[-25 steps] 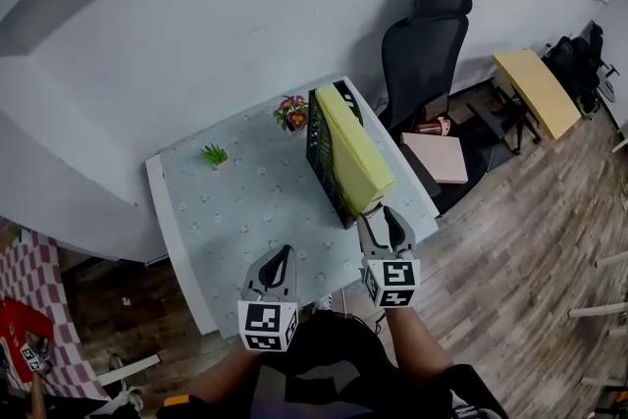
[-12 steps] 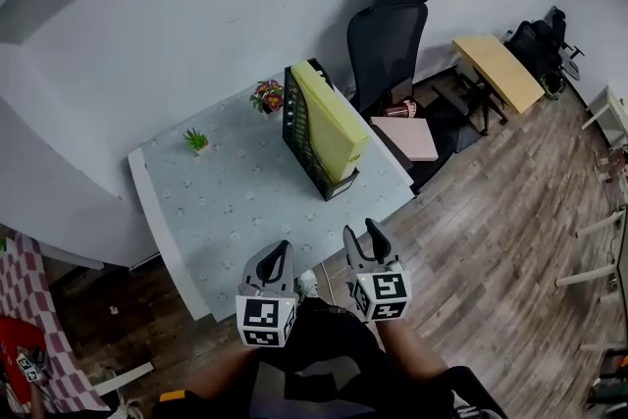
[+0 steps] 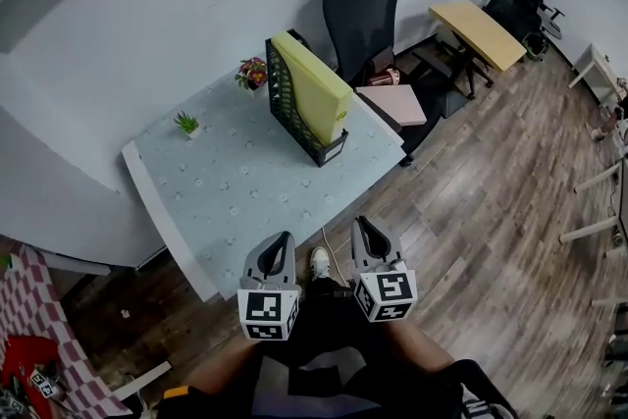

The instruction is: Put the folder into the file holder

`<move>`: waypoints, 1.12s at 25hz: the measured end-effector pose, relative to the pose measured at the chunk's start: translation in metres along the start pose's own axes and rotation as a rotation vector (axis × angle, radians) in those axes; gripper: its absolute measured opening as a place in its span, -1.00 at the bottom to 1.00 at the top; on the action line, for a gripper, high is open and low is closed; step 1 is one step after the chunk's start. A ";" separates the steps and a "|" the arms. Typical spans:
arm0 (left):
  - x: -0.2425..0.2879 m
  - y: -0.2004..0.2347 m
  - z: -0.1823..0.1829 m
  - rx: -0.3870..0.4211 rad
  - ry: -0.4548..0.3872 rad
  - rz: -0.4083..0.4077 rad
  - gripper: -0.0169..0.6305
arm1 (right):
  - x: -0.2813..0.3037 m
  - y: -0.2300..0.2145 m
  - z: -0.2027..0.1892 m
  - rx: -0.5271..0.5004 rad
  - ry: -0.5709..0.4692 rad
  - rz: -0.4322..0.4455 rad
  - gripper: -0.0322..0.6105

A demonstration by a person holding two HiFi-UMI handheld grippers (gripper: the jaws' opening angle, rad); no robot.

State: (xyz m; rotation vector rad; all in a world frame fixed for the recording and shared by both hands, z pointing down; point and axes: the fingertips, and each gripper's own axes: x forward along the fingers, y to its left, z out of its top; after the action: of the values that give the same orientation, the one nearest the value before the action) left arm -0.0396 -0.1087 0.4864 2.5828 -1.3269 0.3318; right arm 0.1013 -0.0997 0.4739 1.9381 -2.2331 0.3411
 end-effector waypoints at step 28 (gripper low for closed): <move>0.001 -0.148 -0.012 0.088 0.052 -0.042 -0.93 | -0.109 -0.074 -0.036 0.027 0.028 0.081 -0.85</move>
State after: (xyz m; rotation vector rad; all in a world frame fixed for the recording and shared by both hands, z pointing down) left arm 0.0807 -0.0215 0.4848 2.6505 -1.2664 0.4566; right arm 0.1897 0.0042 0.4832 1.8475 -2.3061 0.4090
